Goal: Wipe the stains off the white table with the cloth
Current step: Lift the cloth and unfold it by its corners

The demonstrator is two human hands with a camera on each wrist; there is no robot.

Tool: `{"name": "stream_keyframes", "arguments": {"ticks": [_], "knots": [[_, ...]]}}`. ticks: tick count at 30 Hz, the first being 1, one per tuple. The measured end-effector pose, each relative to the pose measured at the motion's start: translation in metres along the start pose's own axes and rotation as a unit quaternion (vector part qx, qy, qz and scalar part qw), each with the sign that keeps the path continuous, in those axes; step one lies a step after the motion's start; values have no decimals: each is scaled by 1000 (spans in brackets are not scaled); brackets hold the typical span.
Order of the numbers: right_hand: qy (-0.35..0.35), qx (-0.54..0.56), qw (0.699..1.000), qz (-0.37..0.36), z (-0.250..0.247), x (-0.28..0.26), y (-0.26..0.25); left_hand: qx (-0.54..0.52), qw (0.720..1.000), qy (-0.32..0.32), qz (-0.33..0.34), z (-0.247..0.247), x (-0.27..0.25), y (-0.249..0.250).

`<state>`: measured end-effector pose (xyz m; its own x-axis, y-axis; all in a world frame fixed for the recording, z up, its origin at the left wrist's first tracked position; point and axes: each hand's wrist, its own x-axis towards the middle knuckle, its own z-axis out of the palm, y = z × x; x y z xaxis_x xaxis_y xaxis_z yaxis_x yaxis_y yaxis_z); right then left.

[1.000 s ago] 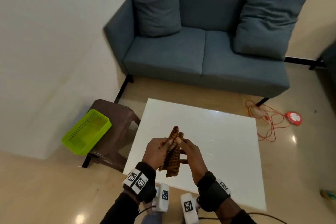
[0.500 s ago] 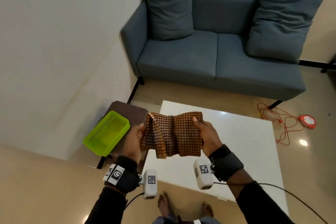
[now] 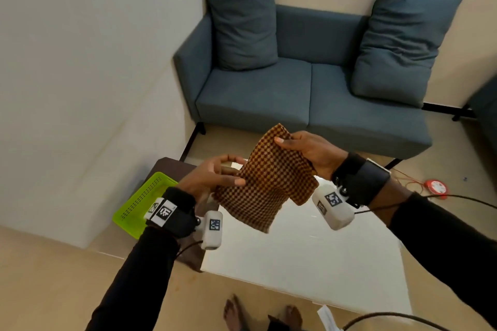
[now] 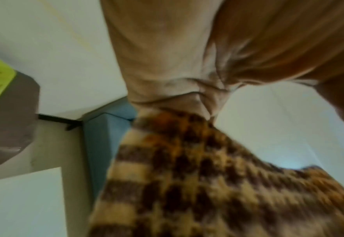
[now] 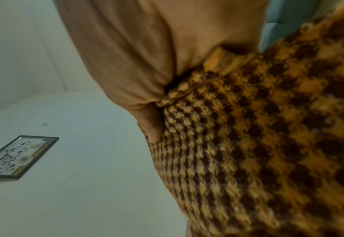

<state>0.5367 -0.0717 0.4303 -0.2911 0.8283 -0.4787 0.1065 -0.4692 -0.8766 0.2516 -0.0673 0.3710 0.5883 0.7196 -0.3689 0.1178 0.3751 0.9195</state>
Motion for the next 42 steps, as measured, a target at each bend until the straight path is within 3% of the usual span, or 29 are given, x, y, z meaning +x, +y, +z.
{"name": "stream_keyframes", "arguments": {"ticks": [2,4,6,9,12,15,19,25,31,37,42], "knots": [[-2,5,1000,-9,-12,2,-10,96,995,-30,-9,18,7,19],[14,28,999,-7,-29,8,-8,138,990,0,17,35,14,25],[25,62,997,37,-44,16,15,102,992,58,35,48,18,21],[43,110,989,89,-49,26,88,5,994,113,13,59,23,0],[55,193,976,89,-24,24,145,12,989,144,-7,65,26,-21],[56,255,964,58,5,26,167,27,986,166,-10,72,27,-29],[57,259,964,23,29,26,169,-8,980,197,4,76,23,-31],[13,259,966,19,24,28,168,-78,977,199,5,79,21,-31],[-23,342,939,-15,10,33,163,-100,966,238,-10,79,22,-25],[54,320,945,-37,-1,32,152,-36,961,272,4,78,26,-27],[109,150,979,-84,-15,30,141,69,952,297,7,78,28,-30]]}}
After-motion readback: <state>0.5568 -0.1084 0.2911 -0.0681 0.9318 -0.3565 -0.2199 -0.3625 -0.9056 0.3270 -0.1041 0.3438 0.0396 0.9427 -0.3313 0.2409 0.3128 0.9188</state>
